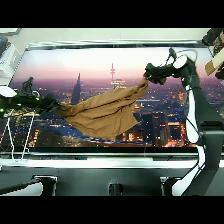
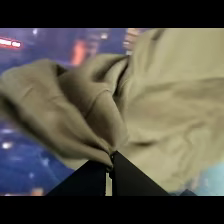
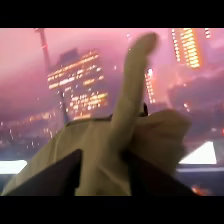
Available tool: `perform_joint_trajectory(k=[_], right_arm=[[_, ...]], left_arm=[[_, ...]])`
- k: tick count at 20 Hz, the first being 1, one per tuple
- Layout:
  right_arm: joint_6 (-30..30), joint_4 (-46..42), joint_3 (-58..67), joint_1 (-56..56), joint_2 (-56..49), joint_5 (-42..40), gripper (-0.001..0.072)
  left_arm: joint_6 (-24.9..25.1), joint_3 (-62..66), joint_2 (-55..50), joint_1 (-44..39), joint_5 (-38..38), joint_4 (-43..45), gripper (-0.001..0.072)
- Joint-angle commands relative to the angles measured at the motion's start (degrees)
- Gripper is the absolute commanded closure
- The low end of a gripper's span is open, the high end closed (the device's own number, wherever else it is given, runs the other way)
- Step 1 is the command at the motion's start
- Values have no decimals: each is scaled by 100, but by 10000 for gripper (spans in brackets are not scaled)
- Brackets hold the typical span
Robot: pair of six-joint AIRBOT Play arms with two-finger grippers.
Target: Fold the clothes and pants, and hang the long-sleeved shirts on hangers.
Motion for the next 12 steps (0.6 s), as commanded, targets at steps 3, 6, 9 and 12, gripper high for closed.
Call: perform_joint_trajectory(k=[3,6,9,12], right_arm=[[-732,785,9,-542,-33,564,221],[-1808,763,-31,-1399,348,2629,224],[-2118,955,-916,-1882,782,3477,233],[-2450,1235,-2824,-1801,1543,2767,233]], left_arm=[[68,-164,-450,-90,540,-7,686],[66,-164,-448,-90,538,-7,687],[66,-164,-448,-92,479,-9,687],[63,-164,-448,-92,396,-9,687]])
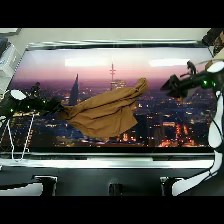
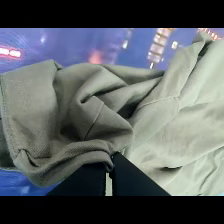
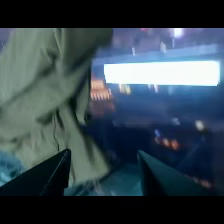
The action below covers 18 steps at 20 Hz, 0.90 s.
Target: Fold the clothes and pants, and hang the long-sleeved shirts on hangers.
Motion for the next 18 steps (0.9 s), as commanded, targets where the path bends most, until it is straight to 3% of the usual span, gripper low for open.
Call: perform_joint_trajectory(k=[1,6,18], right_arm=[[-621,494,-1969,-70,791,-293,233],[-914,782,-3891,656,1241,-1410,232],[-557,866,-4068,2081,1106,-2916,234]], left_arm=[[2,-2,-9,-2,-90,0,686],[2,-4,-9,-2,-109,2,687],[4,-7,-9,-2,-168,2,686]])
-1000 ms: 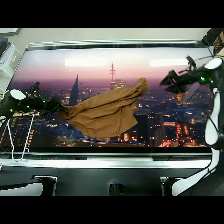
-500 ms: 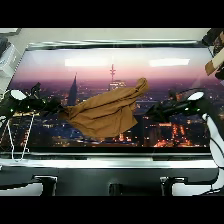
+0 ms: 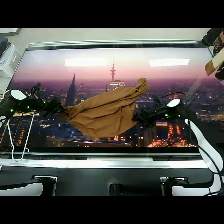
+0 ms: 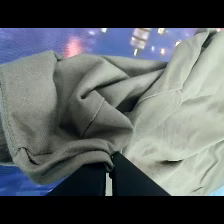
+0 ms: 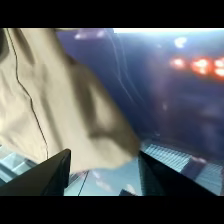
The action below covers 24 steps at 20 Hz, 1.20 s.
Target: Fold the clothes and pants, and hang the long-sleeved shirts on hangers.
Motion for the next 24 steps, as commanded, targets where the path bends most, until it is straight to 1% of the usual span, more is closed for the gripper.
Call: perform_joint_trajectory(k=[1,2,3,4,5,6,9,11,12,13,15,16,18,20,21,22,23,24], right_arm=[[94,4,-22,297,-72,-326,235],[94,-2,-22,354,-94,-328,256],[92,17,-22,389,-94,-334,374],[79,92,-22,391,-87,-337,564],[-50,229,-20,372,-66,-334,677],[-197,415,-17,367,7,-352,681],[-232,507,321,343,518,-223,681],[-120,518,911,109,1034,-61,681],[15,520,1408,-129,1346,28,681],[138,531,2020,-417,1681,74,681],[299,531,3473,-994,2288,76,681],[332,529,4253,-1250,2542,-4,681],[330,426,5939,-1681,3010,-365,681],[393,26,6988,-1797,3434,-986,681],[710,-304,7075,-1797,3755,-1471,681],[1097,-730,7060,-1799,4019,-1766,681],[1469,-1178,7060,-1799,4162,-1818,681],[1753,-1506,7060,-1799,4212,-1746,681]], left_arm=[[2,-2,-4,-2,-17,2,686],[2,-2,-4,-2,-17,2,686],[15,-2,-4,-2,-17,2,686],[90,-2,-4,-2,-22,2,686],[109,-2,-4,-2,-37,2,686],[109,0,0,0,-61,0,686],[142,22,179,9,-83,-72,687],[435,308,437,101,-251,-463,687],[614,599,584,181,-409,-682,687],[774,1019,772,299,-553,-933,686],[820,2105,1211,612,-660,-1279,687],[815,2802,1443,800,-638,-1311,687],[817,4240,1853,1174,-564,-1309,687],[817,5506,2218,1508,-374,-1309,687],[820,5877,2424,1606,-188,-1307,687],[809,5974,2715,1665,129,-1307,687],[629,5888,3018,1676,396,-1209,688],[264,5751,3237,1676,533,-1008,688]])
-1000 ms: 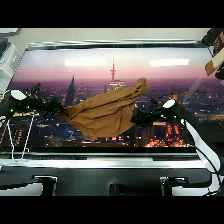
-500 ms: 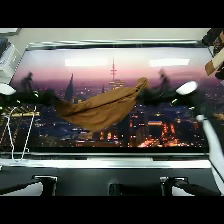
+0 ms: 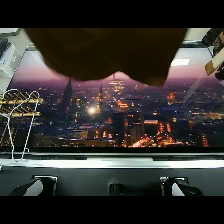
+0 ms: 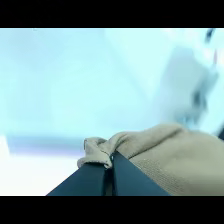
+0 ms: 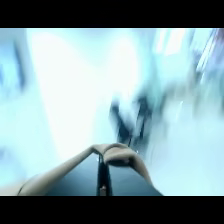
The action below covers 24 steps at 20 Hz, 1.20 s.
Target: Fold the clothes and pants, and hang the long-sleeved shirts on hangers.
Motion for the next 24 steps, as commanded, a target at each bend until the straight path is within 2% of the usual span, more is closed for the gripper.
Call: perform_joint_trajectory(k=[1,5,8,10,12,14,18,19,22,23,24], right_arm=[[927,-1228,455,-98,437,-393,681],[1213,-1174,343,-98,-372,492,681],[1233,-365,-590,-85,-1231,1027,681],[1025,-221,-1346,238,-1947,1182,680],[660,-439,-1731,791,-2813,1123,680],[688,-855,-1781,1287,-3766,970,680],[1770,-817,-1781,1692,-5427,278,679],[1939,-621,-1781,1692,-5672,240,653],[2046,33,-1779,1552,-5930,424,348],[1808,125,-1775,1394,-5851,697,278],[1368,160,-1775,1189,-5729,1091,246]], left_arm=[[-782,267,826,186,610,444,688],[-903,-680,737,160,-50,577,688],[-903,-1394,79,-155,-828,564,687],[-898,-1919,-507,-518,-1071,568,687],[-741,-2446,-1163,-935,-1038,640,687],[-684,-2830,-1897,-1344,-953,986,687],[-688,-3016,-3351,-1937,-713,1440,687],[-708,-3016,-3626,-2026,-610,1440,687],[-706,-3014,-4092,-2155,-391,1438,687],[-704,-3014,-4153,-2159,-352,1440,687],[-704,-3014,-4170,-2157,-334,1440,687]])
